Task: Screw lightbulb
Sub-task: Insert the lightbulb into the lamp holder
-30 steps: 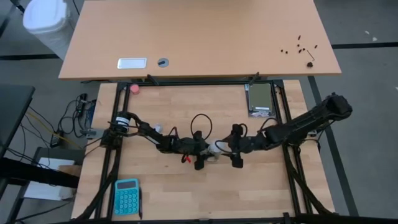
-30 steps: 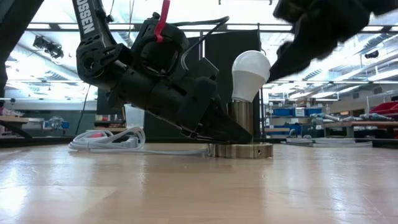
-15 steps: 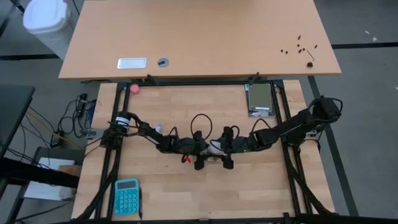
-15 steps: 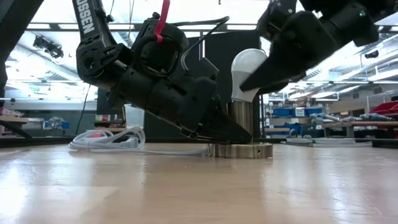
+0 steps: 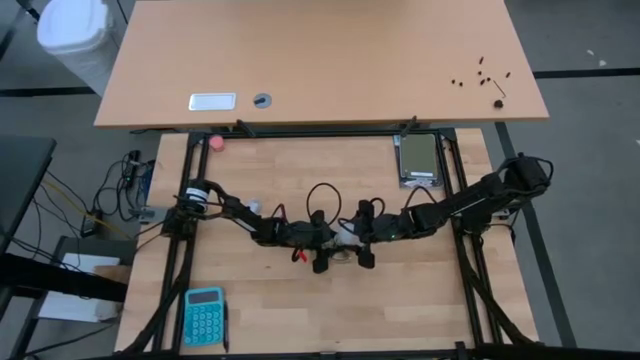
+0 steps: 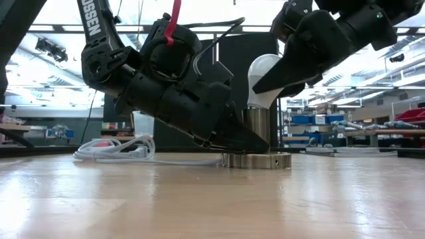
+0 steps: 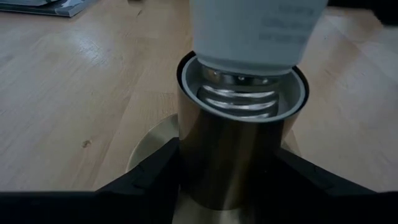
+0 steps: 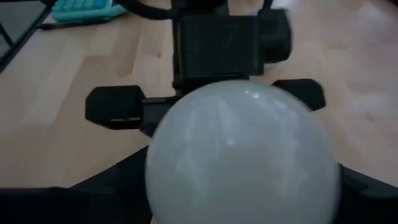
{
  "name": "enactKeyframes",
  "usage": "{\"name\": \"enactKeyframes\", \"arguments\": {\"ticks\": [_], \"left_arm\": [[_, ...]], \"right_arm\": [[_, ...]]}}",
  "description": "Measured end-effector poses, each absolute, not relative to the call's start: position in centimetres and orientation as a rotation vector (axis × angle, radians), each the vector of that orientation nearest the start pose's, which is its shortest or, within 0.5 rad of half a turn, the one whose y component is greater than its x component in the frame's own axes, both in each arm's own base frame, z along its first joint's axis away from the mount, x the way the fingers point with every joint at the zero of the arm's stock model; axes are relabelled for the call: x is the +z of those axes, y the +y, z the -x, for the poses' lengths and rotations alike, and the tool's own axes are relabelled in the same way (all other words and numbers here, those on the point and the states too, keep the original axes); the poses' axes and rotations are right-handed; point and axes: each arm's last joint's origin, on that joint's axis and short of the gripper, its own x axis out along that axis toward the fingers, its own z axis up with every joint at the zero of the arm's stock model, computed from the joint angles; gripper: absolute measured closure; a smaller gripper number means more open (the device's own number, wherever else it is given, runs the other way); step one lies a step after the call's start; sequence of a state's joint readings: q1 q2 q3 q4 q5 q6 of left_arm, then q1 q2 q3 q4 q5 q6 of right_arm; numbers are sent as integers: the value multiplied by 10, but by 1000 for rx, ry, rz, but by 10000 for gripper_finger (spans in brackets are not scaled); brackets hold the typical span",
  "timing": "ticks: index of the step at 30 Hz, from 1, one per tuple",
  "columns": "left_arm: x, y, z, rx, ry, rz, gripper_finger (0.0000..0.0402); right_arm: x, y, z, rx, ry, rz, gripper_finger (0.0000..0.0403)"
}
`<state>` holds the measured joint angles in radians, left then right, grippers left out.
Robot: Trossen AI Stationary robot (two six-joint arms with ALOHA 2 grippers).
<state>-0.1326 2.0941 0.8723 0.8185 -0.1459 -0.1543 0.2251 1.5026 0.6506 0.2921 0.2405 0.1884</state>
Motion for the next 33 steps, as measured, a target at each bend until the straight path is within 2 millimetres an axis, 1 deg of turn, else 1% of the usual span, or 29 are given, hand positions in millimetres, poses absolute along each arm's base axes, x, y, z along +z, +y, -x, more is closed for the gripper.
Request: {"name": "enactKeyframes", "arguments": {"ticks": [8,11,18,22,25,27,30,33], "left_arm": [[85,-46,-378,44,397,96,189],[85,-46,-378,44,398,96,189],[85,-46,-378,44,398,98,189],[85,-47,-378,44,398,99,189],[85,-47,-378,44,398,99,189],[85,-47,-378,44,398,99,189],[85,-47,-378,44,398,99,189],[85,-47,-378,44,398,100,189]], "right_arm": [[171,59,-287,-59,533,-59,95],[169,60,-286,-65,555,-48,95],[170,62,-286,-93,526,-31,95],[165,64,-280,-97,495,-57,95],[157,65,-271,-118,451,-81,95],[151,64,-265,-118,412,-93,95],[150,65,-259,-112,339,-115,95],[144,65,-256,-110,330,-116,95]]}}
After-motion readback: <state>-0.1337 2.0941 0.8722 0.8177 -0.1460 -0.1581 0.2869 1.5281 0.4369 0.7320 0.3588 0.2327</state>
